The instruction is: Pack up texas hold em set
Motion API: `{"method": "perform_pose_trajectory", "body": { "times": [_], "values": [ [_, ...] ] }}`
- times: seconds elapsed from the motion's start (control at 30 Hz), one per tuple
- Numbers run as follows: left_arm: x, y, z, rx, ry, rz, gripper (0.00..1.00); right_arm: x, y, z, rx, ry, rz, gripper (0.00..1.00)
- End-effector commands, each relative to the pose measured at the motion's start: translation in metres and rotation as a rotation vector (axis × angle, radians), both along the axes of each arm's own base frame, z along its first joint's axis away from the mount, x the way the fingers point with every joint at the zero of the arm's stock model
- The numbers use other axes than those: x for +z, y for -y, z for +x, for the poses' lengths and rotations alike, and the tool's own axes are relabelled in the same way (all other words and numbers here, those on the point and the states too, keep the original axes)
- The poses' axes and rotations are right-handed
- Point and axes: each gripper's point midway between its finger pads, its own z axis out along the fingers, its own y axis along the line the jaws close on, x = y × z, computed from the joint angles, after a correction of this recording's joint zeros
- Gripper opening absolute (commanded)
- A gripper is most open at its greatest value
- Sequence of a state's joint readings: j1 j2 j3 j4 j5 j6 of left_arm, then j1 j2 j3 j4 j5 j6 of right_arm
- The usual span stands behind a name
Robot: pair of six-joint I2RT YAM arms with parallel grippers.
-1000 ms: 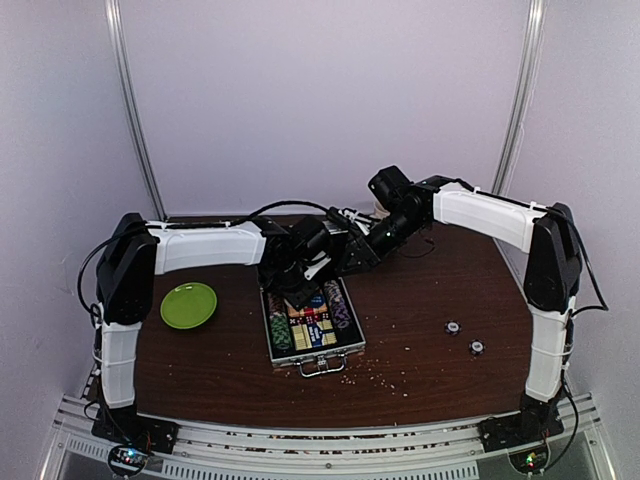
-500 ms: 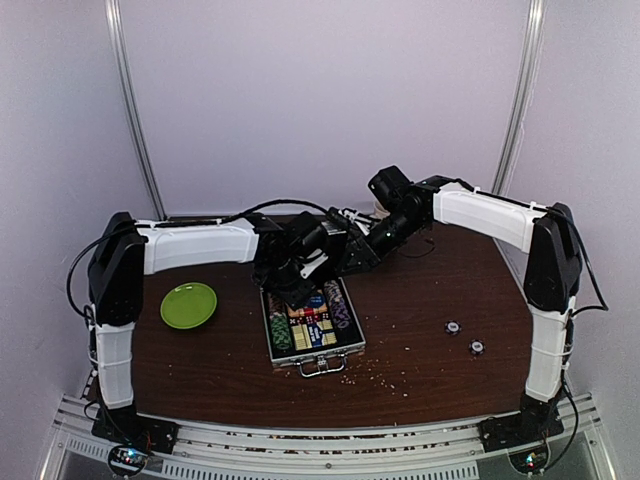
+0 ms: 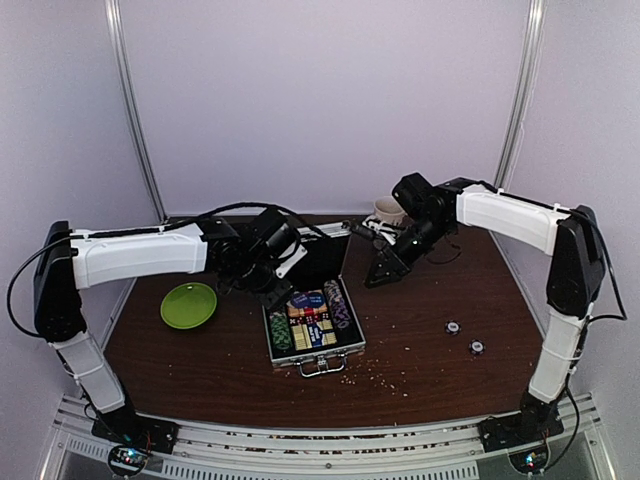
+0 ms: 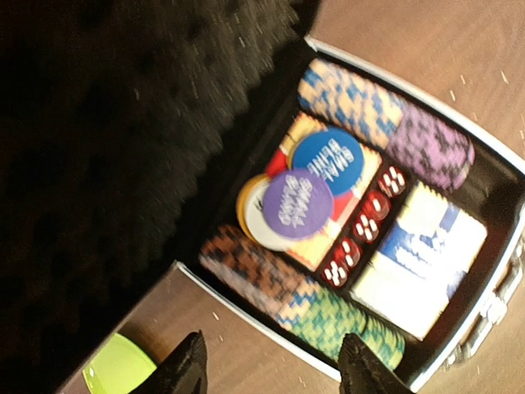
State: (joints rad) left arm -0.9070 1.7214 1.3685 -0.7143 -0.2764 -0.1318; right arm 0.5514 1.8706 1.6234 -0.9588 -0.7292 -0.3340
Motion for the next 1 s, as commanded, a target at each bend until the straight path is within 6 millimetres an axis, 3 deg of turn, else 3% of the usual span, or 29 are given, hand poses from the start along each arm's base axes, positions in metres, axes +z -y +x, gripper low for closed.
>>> {"method": "perform_pose_trajectory", "body": {
  "times": [0.0, 0.17, 0.37, 0.47, 0.67, 0.97],
  "values": [
    [0.025, 0.013, 0.029, 0.073, 0.136, -0.099, 0.57, -0.011, 0.061, -0.008, -0.099, -0.021, -0.122, 0.42],
    [0.032, 0.028, 0.031, 0.057, 0.147, -0.188, 0.57, -0.020, 0.117, -0.014, -0.189, -0.002, -0.198, 0.44],
    [0.028, 0.029, 0.030, 0.052, 0.141, -0.197, 0.57, -0.043, 0.198, -0.018, -0.269, 0.136, -0.502, 0.46],
    [0.027, 0.028, 0.030, 0.058, 0.146, -0.200, 0.57, -0.057, 0.221, -0.020, -0.278, 0.155, -0.624, 0.48],
    [0.025, 0.028, 0.028, 0.052, 0.135, -0.209, 0.57, -0.084, 0.222, -0.020, -0.272, 0.076, -0.661, 0.57],
    [0.019, 0.027, 0.024, 0.052, 0.116, -0.210, 0.57, -0.116, 0.219, -0.011, -0.256, -0.027, -0.699, 0.59]
  ]
}}
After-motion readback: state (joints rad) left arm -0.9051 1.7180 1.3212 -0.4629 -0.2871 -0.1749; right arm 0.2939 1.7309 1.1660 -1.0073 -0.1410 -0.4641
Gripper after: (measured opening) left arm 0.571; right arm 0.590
